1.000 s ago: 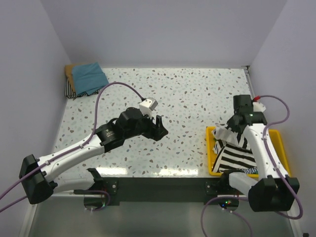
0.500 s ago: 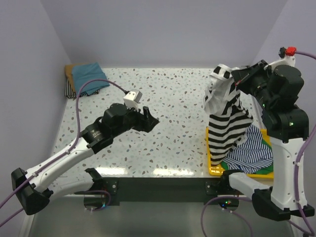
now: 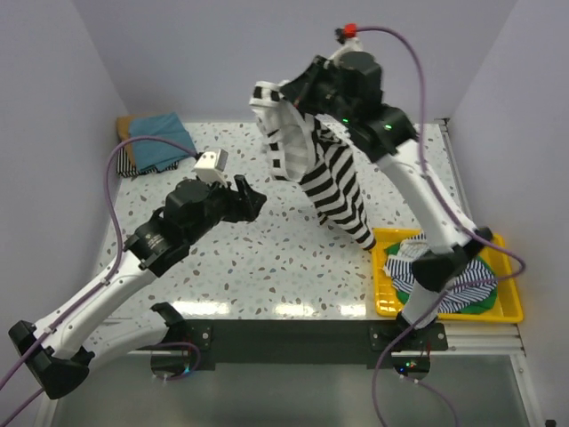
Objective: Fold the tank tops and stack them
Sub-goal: Move the tank top to the center of the board, then flatten the tank top out
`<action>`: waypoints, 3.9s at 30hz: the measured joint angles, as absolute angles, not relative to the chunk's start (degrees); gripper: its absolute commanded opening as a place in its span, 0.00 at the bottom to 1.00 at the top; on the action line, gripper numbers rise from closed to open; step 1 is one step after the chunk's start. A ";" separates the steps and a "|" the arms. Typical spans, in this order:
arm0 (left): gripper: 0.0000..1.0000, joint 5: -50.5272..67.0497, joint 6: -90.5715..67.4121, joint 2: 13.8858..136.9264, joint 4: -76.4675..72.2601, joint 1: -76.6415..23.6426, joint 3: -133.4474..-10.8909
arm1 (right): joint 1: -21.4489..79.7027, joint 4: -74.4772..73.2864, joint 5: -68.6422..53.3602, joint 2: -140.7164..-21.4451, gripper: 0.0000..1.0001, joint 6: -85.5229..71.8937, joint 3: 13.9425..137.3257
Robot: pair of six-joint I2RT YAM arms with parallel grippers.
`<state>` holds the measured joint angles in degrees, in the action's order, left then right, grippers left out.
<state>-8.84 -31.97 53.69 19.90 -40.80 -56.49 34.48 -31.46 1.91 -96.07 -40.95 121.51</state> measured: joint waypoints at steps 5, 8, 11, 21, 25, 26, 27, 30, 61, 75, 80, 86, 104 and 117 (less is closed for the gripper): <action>0.79 -13.89 -33.69 51.40 21.74 -40.27 -56.42 | 38.59 -32.84 1.93 -124.25 0.74 -40.71 139.04; 0.79 -16.34 -34.70 50.96 21.91 -40.05 -56.10 | 39.86 -38.39 2.50 -131.50 0.76 -39.09 141.05; 0.75 -17.19 -36.45 51.51 20.82 -39.88 -53.63 | 40.05 -41.43 6.00 -128.57 0.75 -35.83 132.27; 0.66 -11.92 -43.22 64.20 15.29 -39.83 -41.85 | 38.81 -40.01 17.19 -87.66 0.31 -27.00 83.09; 0.66 -9.30 -44.36 67.46 12.03 -38.41 -41.67 | 41.36 -40.16 19.35 -82.59 0.27 -27.14 68.45; 0.66 -8.91 -44.40 67.92 11.35 -37.95 -41.67 | 42.37 -40.45 19.90 -83.42 0.31 -27.42 66.17; 0.66 -8.03 -44.42 68.51 10.63 -37.26 -41.71 | 43.48 -40.60 20.27 -84.44 0.33 -27.75 63.83; 0.66 -5.48 -44.45 70.02 9.02 -35.11 -41.89 | 46.57 -41.56 20.62 -86.67 0.40 -28.45 58.89; 0.66 2.28 -43.94 67.96 6.98 -30.76 -40.73 | 52.10 -39.44 15.79 -103.83 0.00 -19.51 66.52; 0.67 -8.93 -43.90 48.60 16.03 -21.02 -41.98 | 54.92 -46.89 0.45 -113.75 0.00 -24.40 124.40; 0.63 -8.38 -43.72 49.19 15.62 -21.04 -45.21 | 39.81 -43.51 -1.15 -106.52 0.00 -27.62 111.59; 0.59 -2.96 -44.45 54.96 11.66 -21.21 -38.59 | 21.58 -38.68 2.07 -95.31 0.00 -30.48 78.81; 0.56 5.41 -49.25 79.79 -5.30 -33.91 -29.50 | 21.74 -38.89 11.68 -89.52 0.00 -32.62 62.06; 0.43 1.23 -52.97 84.49 -4.62 -42.87 -33.34 | 21.74 -38.74 11.64 -89.52 0.00 -32.60 63.11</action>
<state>1.23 -52.97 84.49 -4.62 -42.87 -33.34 21.74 -38.74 11.64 -89.52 -32.60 63.11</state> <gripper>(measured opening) 0.428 0.007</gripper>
